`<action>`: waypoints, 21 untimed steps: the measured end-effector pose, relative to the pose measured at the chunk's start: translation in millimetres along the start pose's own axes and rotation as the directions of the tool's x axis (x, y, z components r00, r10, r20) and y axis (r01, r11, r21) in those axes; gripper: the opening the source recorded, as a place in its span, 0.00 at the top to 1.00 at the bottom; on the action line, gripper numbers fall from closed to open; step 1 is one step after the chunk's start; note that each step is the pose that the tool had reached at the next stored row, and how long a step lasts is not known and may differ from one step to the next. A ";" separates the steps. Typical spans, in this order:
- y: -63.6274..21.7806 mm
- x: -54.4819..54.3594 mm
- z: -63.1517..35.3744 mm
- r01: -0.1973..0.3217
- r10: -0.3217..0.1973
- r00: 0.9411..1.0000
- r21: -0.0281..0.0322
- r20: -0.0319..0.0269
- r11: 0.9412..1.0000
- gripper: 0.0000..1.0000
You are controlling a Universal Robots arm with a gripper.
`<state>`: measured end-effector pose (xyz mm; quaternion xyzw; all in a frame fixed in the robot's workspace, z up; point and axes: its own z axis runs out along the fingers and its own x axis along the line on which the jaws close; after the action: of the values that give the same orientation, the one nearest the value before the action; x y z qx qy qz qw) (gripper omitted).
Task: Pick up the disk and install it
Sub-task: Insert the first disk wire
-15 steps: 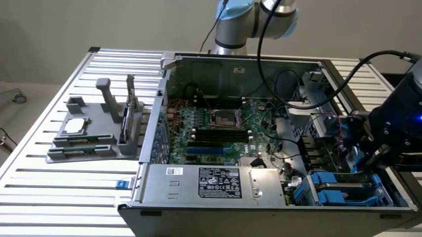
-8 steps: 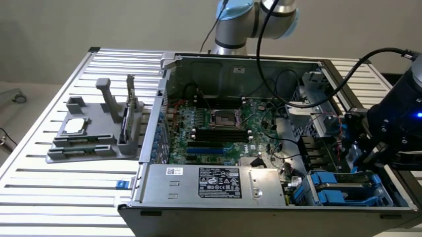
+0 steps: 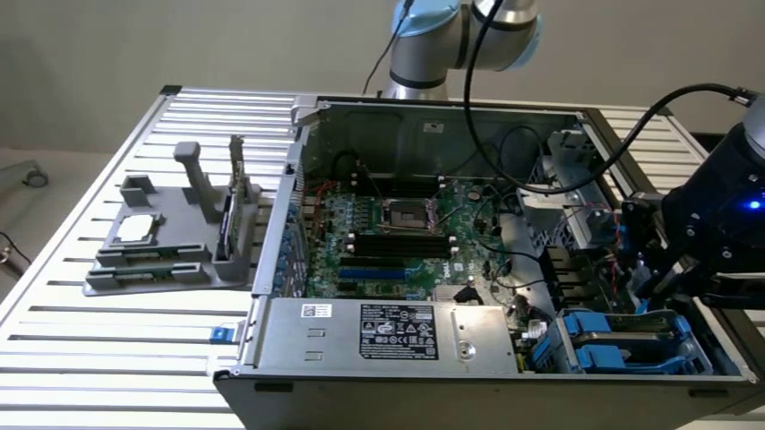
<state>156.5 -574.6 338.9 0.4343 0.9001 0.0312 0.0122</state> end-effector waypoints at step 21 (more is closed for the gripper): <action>0.2 -0.2 -6.5 -0.181 0.183 0.982 0.045 -0.040 0.982 0.83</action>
<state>156.5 -575.0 345.5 0.5141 0.8572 0.0233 -0.0193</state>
